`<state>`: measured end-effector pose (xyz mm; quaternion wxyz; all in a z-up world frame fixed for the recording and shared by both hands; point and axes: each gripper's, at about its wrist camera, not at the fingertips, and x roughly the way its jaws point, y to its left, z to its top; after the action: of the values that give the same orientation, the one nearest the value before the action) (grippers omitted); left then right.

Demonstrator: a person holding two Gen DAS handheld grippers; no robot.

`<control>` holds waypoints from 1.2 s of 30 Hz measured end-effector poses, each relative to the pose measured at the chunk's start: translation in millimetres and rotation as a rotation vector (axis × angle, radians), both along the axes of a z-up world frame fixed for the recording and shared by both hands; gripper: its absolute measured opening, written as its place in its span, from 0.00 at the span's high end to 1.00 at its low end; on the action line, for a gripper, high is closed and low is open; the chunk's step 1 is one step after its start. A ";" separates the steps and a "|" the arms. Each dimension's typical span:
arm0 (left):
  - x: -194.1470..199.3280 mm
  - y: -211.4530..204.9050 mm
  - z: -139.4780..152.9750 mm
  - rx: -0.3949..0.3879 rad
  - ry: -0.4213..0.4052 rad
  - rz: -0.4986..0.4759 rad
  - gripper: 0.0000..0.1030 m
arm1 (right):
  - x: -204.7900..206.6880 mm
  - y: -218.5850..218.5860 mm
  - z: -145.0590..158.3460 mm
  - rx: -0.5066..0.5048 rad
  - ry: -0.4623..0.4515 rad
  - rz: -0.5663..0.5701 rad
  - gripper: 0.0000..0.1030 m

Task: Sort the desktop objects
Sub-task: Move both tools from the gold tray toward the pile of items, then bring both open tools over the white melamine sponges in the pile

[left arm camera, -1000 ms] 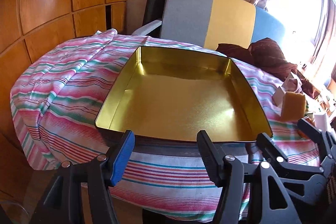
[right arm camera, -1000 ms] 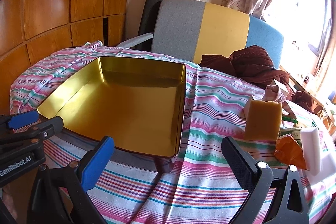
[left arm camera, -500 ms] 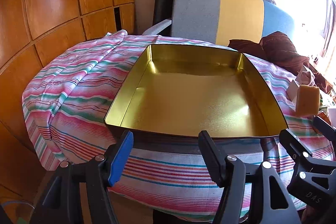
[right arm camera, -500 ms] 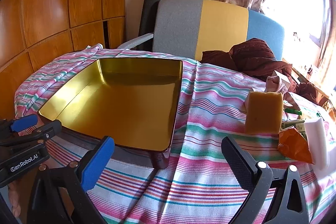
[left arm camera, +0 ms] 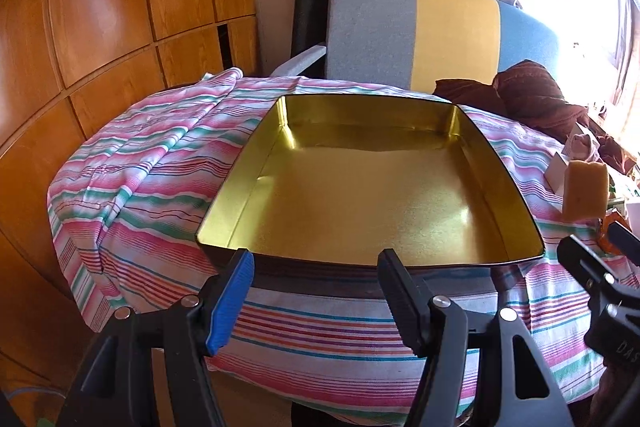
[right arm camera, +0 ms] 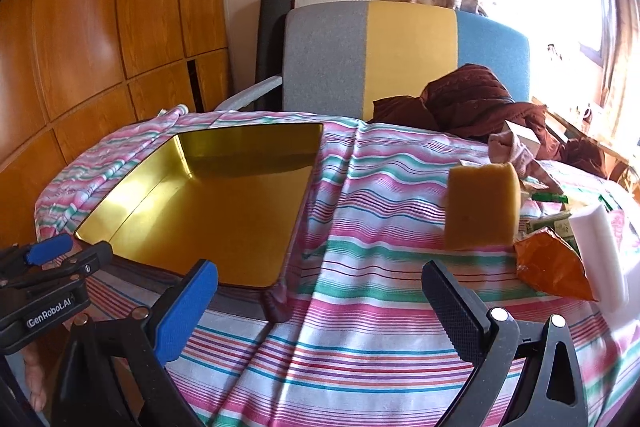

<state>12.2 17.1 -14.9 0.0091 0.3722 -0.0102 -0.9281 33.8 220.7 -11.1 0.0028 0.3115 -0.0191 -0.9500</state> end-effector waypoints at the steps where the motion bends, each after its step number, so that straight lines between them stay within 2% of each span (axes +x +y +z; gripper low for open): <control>1: -0.1 3.8 -0.5 0.003 -0.003 -0.014 0.36 | 1.1 5.3 0.2 -0.010 0.003 -0.004 0.00; 6: 2.2 25.5 1.9 0.035 0.003 -0.113 0.36 | 8.9 32.6 -0.1 -0.033 0.015 -0.023 0.00; 14: 1.5 77.4 8.9 0.031 0.012 -0.273 0.36 | 30.6 92.7 5.8 -0.038 0.040 -0.117 0.00; 22: 5.2 134.7 11.7 -0.004 0.023 -0.456 0.35 | 61.4 154.5 20.2 -0.061 0.105 -0.219 0.00; 28: 6.4 173.0 11.2 -0.018 0.017 -0.579 0.35 | 72.0 190.7 22.5 -0.045 0.106 -0.308 0.00; 34: 1.4 205.9 9.8 -0.024 0.013 -0.661 0.34 | 83.0 223.9 19.2 -0.038 0.096 -0.387 0.00; 36: -1.3 215.5 7.8 -0.026 0.006 -0.684 0.31 | 84.8 233.4 16.2 -0.042 0.086 -0.408 0.00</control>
<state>10.9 232.6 -7.1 -0.2979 0.3442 -0.1460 -0.8783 118.6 454.1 5.0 -0.1824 0.2603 -0.1017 -0.9427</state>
